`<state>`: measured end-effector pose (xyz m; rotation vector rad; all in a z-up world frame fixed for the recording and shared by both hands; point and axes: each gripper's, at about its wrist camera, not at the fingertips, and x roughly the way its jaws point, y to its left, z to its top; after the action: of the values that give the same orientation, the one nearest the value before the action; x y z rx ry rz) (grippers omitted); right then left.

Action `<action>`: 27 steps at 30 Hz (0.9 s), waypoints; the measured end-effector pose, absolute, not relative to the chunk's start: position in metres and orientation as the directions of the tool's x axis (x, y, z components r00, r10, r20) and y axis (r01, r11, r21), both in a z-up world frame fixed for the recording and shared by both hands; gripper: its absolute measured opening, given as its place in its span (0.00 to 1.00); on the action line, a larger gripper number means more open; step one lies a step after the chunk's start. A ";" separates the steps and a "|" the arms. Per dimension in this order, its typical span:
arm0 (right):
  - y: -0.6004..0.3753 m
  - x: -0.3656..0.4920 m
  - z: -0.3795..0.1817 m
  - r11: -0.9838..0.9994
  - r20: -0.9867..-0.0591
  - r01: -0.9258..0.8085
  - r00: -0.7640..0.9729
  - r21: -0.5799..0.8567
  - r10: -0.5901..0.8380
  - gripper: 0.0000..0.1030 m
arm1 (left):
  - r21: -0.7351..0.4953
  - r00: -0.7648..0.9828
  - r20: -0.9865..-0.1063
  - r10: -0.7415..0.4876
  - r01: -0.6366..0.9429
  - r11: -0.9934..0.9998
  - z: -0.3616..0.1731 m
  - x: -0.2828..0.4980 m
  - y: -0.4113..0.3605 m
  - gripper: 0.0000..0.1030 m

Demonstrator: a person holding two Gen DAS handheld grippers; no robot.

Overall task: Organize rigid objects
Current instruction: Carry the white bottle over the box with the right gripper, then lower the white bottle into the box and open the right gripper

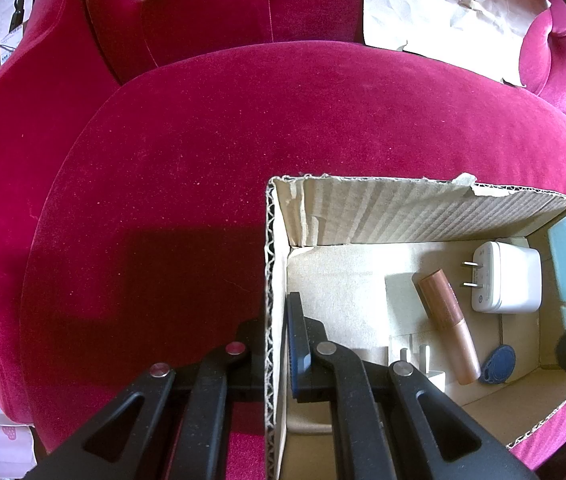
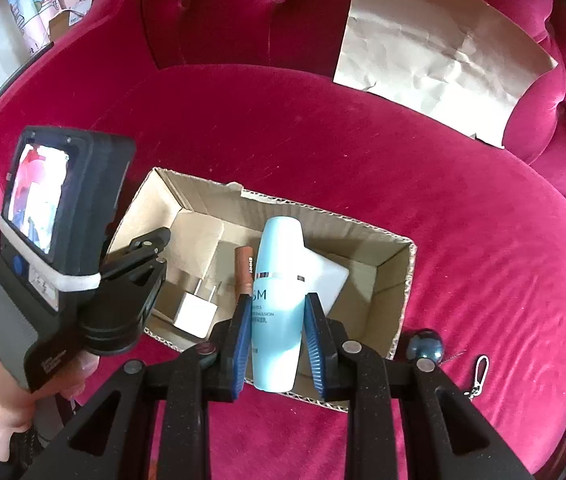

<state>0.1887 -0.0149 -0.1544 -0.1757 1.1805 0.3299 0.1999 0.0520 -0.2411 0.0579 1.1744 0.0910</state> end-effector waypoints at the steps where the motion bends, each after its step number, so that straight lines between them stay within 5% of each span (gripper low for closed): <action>1: -0.014 0.189 -0.156 0.938 -0.927 -0.343 0.337 0.040 0.163 0.26 | 0.093 0.383 -0.918 0.102 -0.041 0.995 -0.241 0.200 0.052 0.05; 21: -0.011 0.201 -0.166 0.946 -0.918 -0.317 0.352 0.067 0.183 0.29 | 0.095 0.383 -0.918 0.103 -0.041 0.995 -0.240 0.201 0.052 0.05; 27: -0.016 0.201 -0.161 0.958 -0.906 -0.286 0.402 0.013 0.132 0.78 | 0.096 0.384 -0.917 0.104 -0.040 0.995 -0.239 0.201 0.052 0.05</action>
<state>0.2013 -0.0157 -0.1605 -0.1531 1.1278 0.2655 0.2006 0.0519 -0.2393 0.0612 1.1729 0.0920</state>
